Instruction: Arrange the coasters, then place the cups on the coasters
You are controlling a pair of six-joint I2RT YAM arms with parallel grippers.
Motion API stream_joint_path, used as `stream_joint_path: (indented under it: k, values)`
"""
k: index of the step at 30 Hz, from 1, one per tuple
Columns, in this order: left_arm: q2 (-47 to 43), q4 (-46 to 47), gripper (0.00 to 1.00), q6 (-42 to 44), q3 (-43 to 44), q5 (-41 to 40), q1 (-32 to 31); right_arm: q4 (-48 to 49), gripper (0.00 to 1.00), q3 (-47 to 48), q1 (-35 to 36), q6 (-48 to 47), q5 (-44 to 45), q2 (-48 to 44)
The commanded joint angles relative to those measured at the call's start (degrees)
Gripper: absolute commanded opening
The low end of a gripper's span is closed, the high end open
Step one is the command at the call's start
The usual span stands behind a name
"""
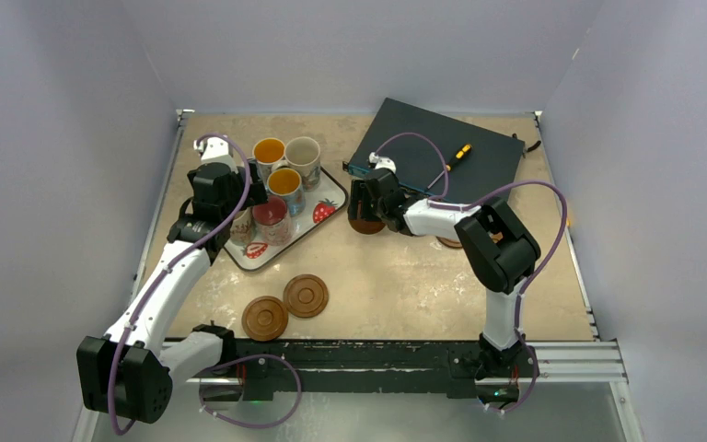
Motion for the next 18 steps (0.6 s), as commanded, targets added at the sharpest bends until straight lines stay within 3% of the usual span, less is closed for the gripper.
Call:
stream_joint_path:
  k: [1, 18]
  values:
    - [-1.2, 0.5, 0.98, -0.7, 1.8, -0.5, -0.2, -4.5, 0.73, 0.0, -1.4, -1.9, 3.1, -0.7]
    - [-1.2, 0.5, 0.98, -0.8, 1.8, -0.5, -0.2, -4.6, 0.73, -2.4, -2.4, -1.1, 3.3, -2.6]
